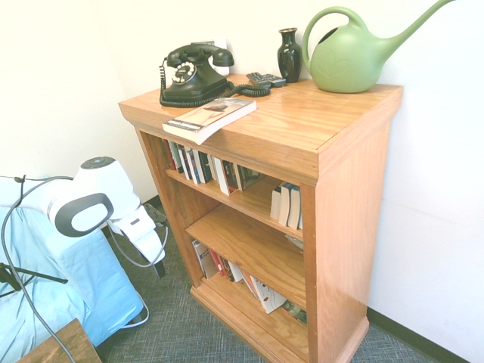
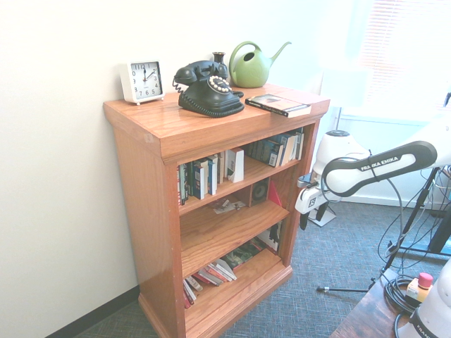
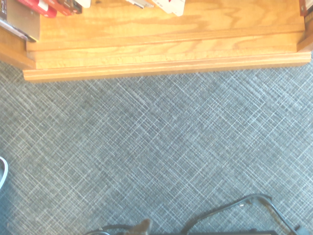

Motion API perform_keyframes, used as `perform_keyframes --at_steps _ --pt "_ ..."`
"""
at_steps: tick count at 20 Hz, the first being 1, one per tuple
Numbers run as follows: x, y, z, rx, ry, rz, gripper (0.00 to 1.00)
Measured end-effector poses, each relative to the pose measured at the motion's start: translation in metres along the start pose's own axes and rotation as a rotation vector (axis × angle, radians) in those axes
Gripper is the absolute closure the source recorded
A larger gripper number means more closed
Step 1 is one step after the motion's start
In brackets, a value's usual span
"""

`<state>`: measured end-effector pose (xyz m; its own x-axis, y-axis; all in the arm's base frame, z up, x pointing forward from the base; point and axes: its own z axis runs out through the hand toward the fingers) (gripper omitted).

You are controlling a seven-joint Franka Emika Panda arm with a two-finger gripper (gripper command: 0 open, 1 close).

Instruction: Organize the shelf

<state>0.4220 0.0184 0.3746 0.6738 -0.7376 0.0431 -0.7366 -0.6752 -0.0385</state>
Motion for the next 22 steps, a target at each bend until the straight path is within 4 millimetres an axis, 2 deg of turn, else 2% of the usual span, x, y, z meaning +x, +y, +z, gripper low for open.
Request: perform_keyframes --at_steps 4,7,9,11,17,22 --pt "0.006 -0.002 -0.006 -0.021 0.062 -0.028 0.0" --pt "0.02 0.002 -0.024 -0.081 0.217 -0.074 0.0" --pt "0.022 0.005 -0.041 -0.112 0.316 -0.111 0.0" --pt "0.015 0.004 -0.063 -0.136 0.416 -0.153 0.0" --pt "-0.027 -0.014 -0.13 -0.216 0.728 -0.3 0.0" --pt "-0.032 -0.027 -0.165 -0.305 1.003 -0.414 0.0"
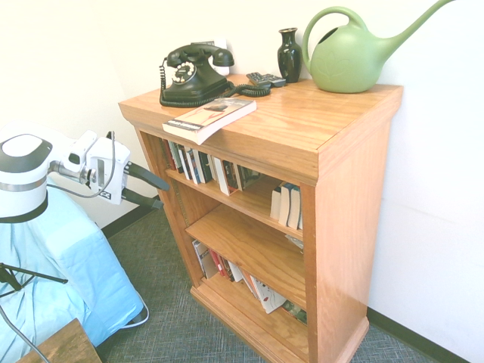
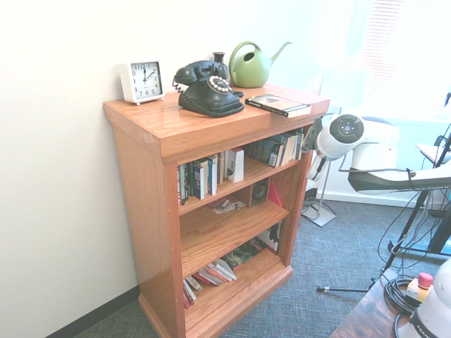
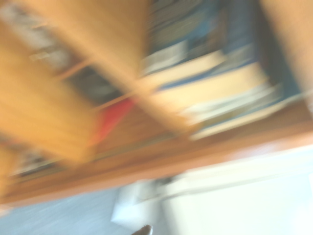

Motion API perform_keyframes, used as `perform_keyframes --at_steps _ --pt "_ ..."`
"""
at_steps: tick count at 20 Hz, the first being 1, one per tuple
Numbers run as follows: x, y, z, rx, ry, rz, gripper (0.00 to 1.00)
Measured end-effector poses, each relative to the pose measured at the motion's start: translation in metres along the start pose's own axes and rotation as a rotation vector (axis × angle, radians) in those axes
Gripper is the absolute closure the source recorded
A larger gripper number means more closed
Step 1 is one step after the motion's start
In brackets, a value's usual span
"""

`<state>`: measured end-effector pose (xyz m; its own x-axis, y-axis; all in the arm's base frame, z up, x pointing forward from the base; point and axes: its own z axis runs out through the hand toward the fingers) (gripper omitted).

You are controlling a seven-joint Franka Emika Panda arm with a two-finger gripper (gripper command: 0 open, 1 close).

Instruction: Organize the shelf

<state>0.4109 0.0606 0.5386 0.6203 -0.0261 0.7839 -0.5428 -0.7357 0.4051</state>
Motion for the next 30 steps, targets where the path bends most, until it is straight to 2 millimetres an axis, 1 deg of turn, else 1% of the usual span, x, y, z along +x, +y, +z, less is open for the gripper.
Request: perform_keyframes --at_steps 4,7,12,15,19,22,23,26,30 --pt "0.018 0.0 -0.009 -0.082 0.229 -0.078 0.0" --pt "0.029 -0.008 -0.017 -0.087 0.347 -0.108 0.0" --pt "0.047 -0.024 -0.013 -0.026 0.387 -0.134 0.0" --pt "0.064 -0.029 -0.009 -0.005 0.395 -0.141 0.0" --pt "0.089 -0.035 0.006 -0.013 0.391 -0.135 0.0" --pt "0.101 -0.041 0.019 -0.019 0.383 -0.131 0.0" --pt "0.105 -0.043 0.022 -0.02 0.381 -0.13 1.0" --pt "0.111 -0.049 0.027 -0.02 0.38 -0.132 1.0" --pt "0.111 -0.052 0.031 -0.02 0.374 -0.136 1.0"
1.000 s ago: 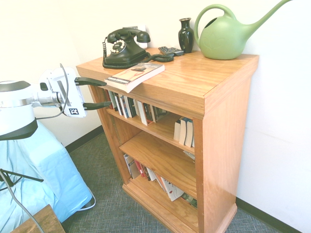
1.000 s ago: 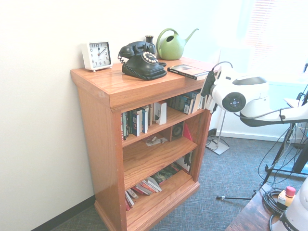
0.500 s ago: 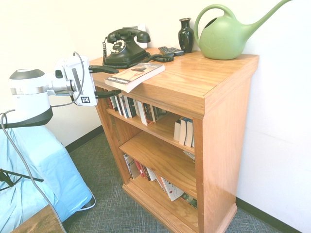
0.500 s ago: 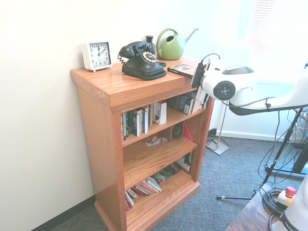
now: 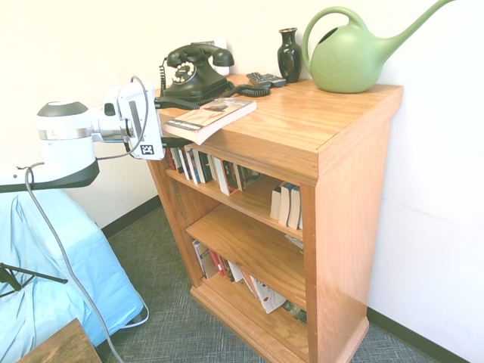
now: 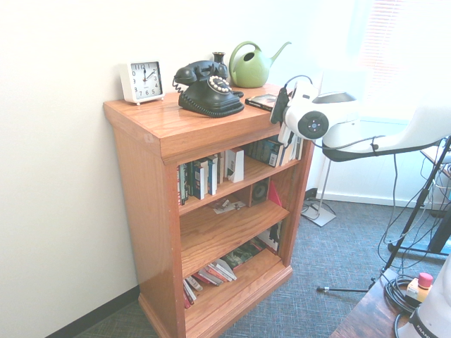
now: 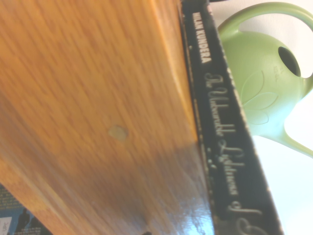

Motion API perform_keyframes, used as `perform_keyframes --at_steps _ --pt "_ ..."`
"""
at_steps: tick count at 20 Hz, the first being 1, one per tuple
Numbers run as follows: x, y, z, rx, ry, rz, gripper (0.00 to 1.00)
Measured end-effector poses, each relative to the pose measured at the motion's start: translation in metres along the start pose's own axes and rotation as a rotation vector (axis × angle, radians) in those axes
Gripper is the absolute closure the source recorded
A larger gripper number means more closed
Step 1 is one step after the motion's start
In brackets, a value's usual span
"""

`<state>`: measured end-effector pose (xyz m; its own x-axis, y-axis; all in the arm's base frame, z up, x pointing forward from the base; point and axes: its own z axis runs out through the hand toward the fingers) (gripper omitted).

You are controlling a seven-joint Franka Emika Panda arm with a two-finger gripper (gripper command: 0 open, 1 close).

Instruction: Organize the shelf

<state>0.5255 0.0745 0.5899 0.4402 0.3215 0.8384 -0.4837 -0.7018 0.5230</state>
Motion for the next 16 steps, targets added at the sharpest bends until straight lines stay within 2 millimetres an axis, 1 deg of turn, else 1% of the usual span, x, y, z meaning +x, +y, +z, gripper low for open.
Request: perform_keyframes --at_steps 6,16 --pt "0.0 0.0014 0.0057 -0.006 -0.006 0.003 1.0" --pt "0.001 0.0008 0.0062 -0.006 -0.005 0.006 1.0"
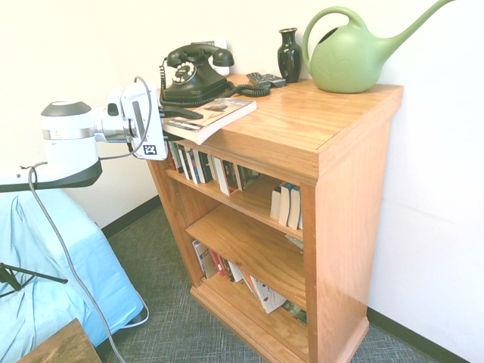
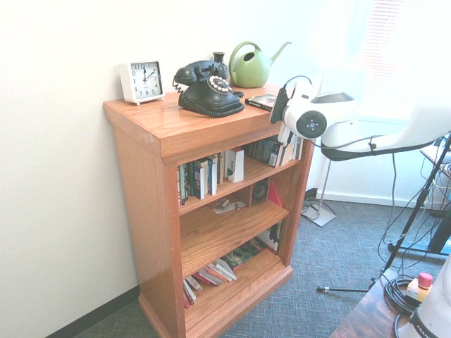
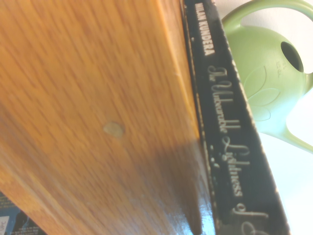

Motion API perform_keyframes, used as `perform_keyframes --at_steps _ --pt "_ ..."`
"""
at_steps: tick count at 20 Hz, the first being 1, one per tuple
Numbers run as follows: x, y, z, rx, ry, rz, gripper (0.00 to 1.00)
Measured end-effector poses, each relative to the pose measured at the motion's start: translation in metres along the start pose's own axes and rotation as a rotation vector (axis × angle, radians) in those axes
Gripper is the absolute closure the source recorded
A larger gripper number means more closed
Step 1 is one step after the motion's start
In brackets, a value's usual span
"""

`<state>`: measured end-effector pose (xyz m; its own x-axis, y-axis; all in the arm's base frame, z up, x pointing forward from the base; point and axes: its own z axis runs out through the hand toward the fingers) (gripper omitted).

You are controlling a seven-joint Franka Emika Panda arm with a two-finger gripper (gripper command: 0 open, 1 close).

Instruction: Organize the shelf

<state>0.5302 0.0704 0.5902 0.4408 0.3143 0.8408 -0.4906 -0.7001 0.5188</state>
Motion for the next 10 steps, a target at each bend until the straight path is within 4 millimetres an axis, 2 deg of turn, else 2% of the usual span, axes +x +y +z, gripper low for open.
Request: perform_keyframes --at_steps 10 --pt "0.0026 0.0083 -0.009 0.006 -0.005 0.037 1.0"
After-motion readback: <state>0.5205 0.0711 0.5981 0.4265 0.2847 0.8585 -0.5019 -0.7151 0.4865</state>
